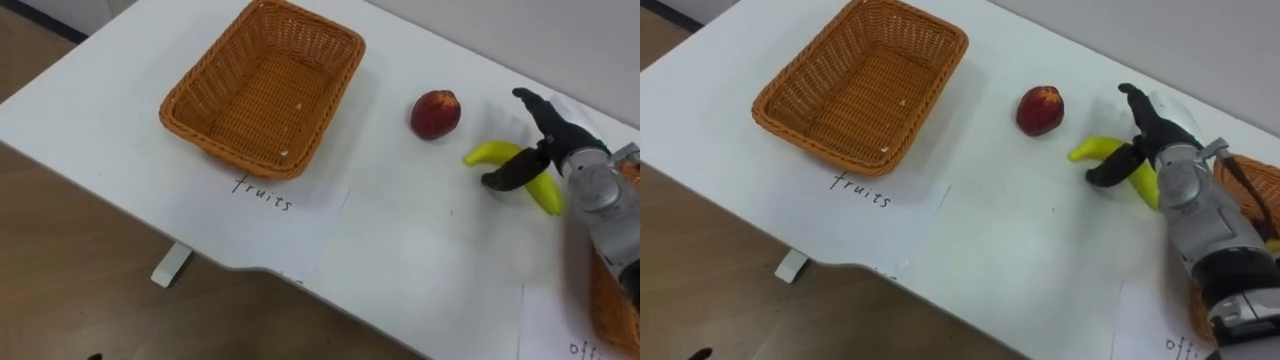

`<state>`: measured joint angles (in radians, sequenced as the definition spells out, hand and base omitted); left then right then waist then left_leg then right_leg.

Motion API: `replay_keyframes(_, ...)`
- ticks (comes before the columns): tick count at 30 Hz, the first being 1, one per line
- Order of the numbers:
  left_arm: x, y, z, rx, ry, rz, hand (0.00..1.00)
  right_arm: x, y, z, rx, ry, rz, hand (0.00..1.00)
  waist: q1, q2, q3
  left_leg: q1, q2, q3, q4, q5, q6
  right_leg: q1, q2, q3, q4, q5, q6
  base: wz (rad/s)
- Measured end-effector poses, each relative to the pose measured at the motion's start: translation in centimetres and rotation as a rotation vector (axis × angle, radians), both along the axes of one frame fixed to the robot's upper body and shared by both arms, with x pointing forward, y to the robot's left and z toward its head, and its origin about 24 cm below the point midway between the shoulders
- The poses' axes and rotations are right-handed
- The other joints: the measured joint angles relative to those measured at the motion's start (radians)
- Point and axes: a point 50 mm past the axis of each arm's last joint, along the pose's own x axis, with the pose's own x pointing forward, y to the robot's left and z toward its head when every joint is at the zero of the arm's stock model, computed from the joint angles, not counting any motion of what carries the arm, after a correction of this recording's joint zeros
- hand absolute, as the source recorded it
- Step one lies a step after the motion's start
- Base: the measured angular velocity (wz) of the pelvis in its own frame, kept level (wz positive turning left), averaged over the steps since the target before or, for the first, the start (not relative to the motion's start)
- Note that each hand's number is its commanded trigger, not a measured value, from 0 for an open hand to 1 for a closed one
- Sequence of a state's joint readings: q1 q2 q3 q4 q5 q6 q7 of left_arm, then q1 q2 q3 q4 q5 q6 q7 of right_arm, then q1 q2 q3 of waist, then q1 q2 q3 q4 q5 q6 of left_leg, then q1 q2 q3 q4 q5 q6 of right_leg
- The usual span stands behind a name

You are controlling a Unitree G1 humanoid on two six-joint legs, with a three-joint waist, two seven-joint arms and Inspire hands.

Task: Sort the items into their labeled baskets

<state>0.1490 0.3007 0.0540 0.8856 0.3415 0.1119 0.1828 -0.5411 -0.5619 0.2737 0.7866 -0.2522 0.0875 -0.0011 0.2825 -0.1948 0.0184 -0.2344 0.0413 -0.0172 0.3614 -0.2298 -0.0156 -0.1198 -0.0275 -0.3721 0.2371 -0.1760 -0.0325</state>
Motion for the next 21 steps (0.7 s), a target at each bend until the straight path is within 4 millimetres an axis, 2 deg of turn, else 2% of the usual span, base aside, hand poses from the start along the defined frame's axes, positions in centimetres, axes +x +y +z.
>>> replay_keyframes(11,-0.3,0.0,-0.2,-0.050,0.025,0.013,0.00,-0.4,0.4,-1.8,0.070,0.185,0.055,0.00,0.002,-0.007,0.0001,0.019,0.000,0.001,-0.002,0.001,-0.001,0.019,0.000,0.001,0.001,0.001,-0.001,0.00)
replay_keyframes(21,-0.5,-0.1,-0.4,-0.058,0.050,0.000,0.00,-0.6,0.7,-2.2,0.061,0.229,0.087,0.00,0.003,-0.015,0.0041,0.019,0.000,0.002,-0.002,0.002,-0.001,0.017,0.001,0.003,0.001,0.002,-0.002,0.00)
